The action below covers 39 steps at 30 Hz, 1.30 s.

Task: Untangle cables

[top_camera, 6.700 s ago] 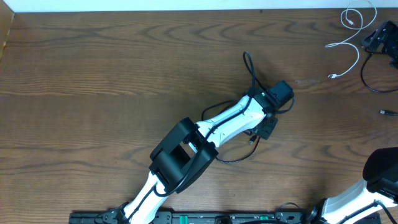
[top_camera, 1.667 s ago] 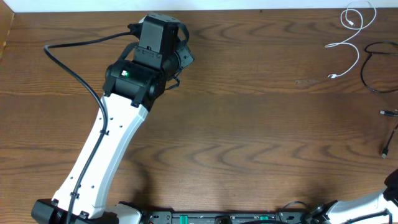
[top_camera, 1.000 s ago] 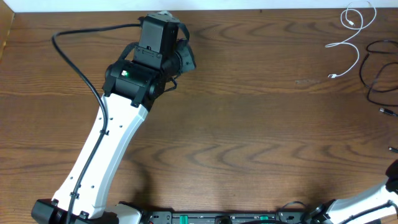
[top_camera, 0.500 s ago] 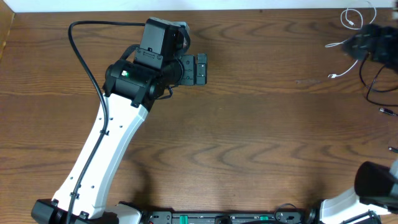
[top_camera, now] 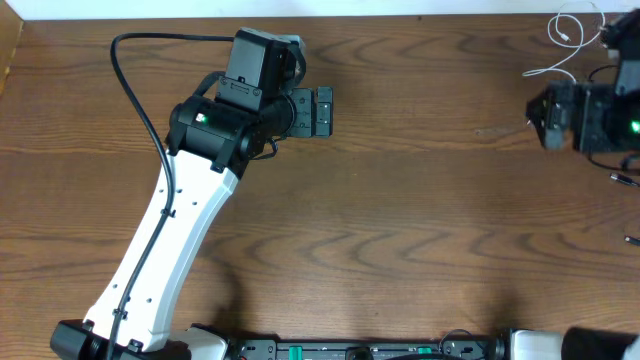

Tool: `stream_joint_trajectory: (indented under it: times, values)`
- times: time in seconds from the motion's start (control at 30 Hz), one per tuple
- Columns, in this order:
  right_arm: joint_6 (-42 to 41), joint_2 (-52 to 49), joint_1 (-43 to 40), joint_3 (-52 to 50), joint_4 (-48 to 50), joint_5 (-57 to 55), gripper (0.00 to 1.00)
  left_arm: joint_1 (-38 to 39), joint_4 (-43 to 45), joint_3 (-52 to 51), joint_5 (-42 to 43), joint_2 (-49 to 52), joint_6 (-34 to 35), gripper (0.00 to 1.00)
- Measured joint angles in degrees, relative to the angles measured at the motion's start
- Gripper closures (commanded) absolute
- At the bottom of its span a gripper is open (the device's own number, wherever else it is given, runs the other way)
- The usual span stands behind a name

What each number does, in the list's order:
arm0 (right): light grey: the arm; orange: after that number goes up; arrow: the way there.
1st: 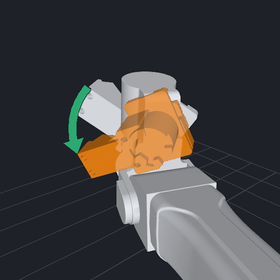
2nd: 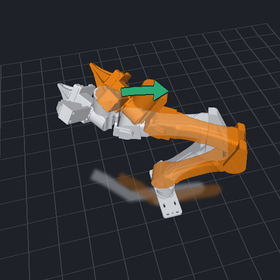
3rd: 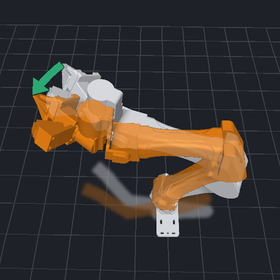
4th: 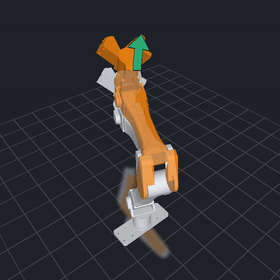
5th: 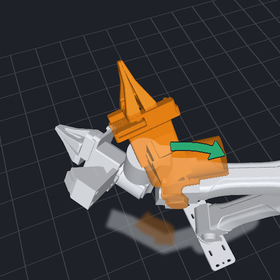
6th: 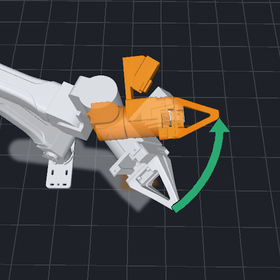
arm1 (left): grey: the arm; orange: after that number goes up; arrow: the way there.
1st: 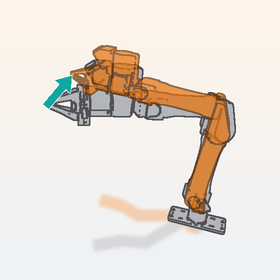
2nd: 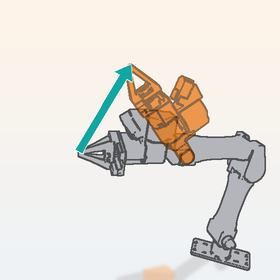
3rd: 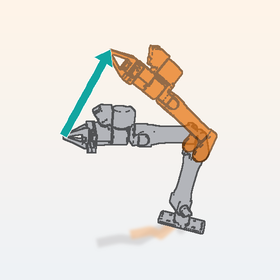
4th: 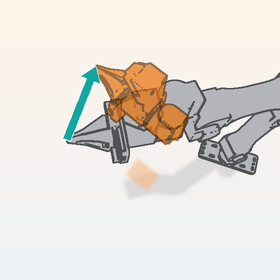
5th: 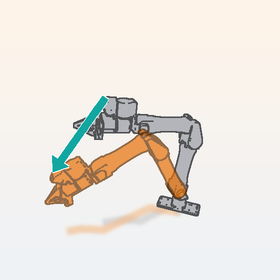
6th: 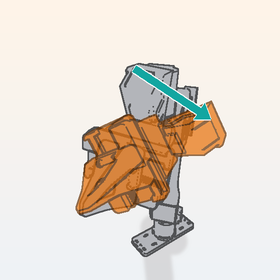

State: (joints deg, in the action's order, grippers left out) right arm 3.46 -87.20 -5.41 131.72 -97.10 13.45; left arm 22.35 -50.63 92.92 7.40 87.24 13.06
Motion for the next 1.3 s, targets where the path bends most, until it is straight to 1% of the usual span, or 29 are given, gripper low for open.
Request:
stream_joint_trajectory:
  times: [0.4, 0.57, 0.67, 0.77, 0.83, 1.0, 1.07, 1.3]
  values:
    - [-0.07, 4.59, 0.00, 0.00, 0.02, -0.15, 0.01, 0.00, 0.00, 0.00, 0.02, 0.00, -0.02, 0.01]
    - [0.15, 9.44, 0.02, -0.20, 0.50, -0.24, 0.01, 0.00, 0.00, 0.00, 0.00, 0.00, -0.02, 0.01]
    - [1.29, 13.70, 0.02, -2.91, 3.74, -0.28, 0.01, 0.00, 0.00, 0.00, 0.00, 0.00, -0.02, 0.01]
    - [3.10, 19.41, 0.02, -9.68, 10.51, -0.33, 0.01, 0.00, -0.02, 0.00, 0.00, 0.00, -0.02, 0.01]
    - [4.17, 24.11, 0.02, -17.00, 17.33, -0.37, 0.01, 0.00, 0.00, 0.00, 0.00, 0.00, -0.02, 0.01]
    - [5.42, 36.89, 0.02, -37.73, 34.84, -0.48, 0.01, 0.00, -0.02, 0.00, 0.02, 0.00, -0.02, 0.01]
    - [5.88, 42.64, 0.04, -47.47, 43.36, -0.55, 0.01, 0.00, -0.04, 0.00, 0.02, 0.00, -0.02, 0.01]
    - [6.21, 58.25, 1.75, -75.97, 66.60, -0.63, 0.01, 0.00, -0.07, 0.00, 0.02, 0.00, -0.02, 0.01]
